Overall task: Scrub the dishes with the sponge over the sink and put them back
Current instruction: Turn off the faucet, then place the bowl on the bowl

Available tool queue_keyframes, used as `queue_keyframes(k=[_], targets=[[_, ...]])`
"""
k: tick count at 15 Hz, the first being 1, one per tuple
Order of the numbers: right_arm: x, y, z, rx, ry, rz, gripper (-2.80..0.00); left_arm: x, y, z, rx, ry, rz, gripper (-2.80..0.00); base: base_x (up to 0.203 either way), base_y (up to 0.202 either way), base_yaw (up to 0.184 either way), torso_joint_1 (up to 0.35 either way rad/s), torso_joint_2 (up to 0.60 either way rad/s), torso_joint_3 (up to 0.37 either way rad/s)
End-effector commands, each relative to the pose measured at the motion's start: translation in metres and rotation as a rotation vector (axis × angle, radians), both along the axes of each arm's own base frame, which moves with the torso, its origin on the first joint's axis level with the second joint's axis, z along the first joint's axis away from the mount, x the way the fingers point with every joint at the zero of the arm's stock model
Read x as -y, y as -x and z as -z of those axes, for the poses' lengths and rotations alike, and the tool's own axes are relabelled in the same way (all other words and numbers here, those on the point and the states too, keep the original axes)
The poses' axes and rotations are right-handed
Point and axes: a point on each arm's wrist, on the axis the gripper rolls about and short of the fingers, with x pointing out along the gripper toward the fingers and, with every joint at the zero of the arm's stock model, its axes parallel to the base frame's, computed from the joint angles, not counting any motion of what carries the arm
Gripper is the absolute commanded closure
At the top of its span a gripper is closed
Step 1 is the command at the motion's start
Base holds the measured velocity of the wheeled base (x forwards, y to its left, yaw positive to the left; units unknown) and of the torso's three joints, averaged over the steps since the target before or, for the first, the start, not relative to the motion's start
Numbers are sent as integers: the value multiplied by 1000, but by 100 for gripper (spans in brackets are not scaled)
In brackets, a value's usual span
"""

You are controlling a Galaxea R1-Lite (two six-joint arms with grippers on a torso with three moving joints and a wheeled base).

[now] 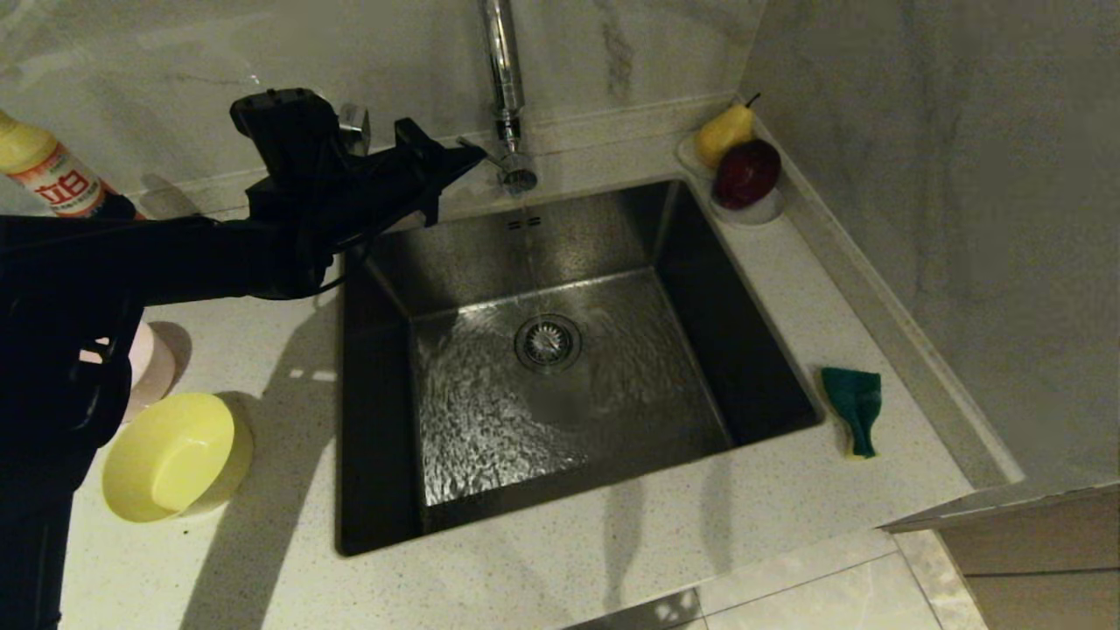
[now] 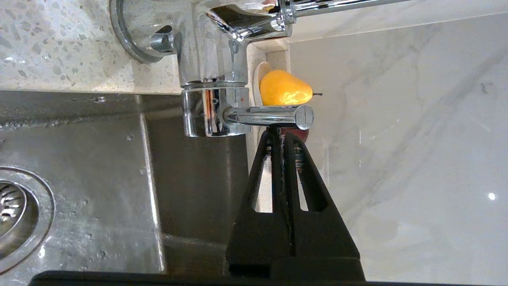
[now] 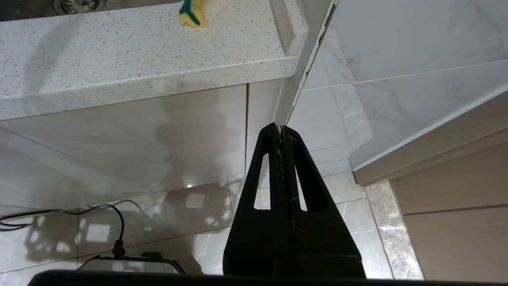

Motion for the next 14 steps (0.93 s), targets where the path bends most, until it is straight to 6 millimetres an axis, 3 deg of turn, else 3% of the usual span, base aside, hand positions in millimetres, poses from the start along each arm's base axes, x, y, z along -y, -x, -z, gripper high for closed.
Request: queue_keyframes(k=[1,3,5,10,12,14], targets=[[0,0,0,-2,0,0,0,-1,0,-2,6,5,1,0,0,0,0,0,0,0],[0,0,0,-2,0,0,0,-2,5,-5,8,5,3,0,0,0,0,0,0,0],[0,0,0,-2,0,0,0,-4,24,-18,15,3,6,0,0,0,0,0,0,0],[0,0,0,-2,0,0,0,-18,119,-58,75,-29,29,0,0,0,0,0,0,0],[0,0,0,-2,0,0,0,-30,147,-58,59,-186,-40,0,0,0,0,0,0,0],[0,0,0,-2,0,0,0,-42,158,-47,16,-408,-247,0,0,0,0,0,0,0]])
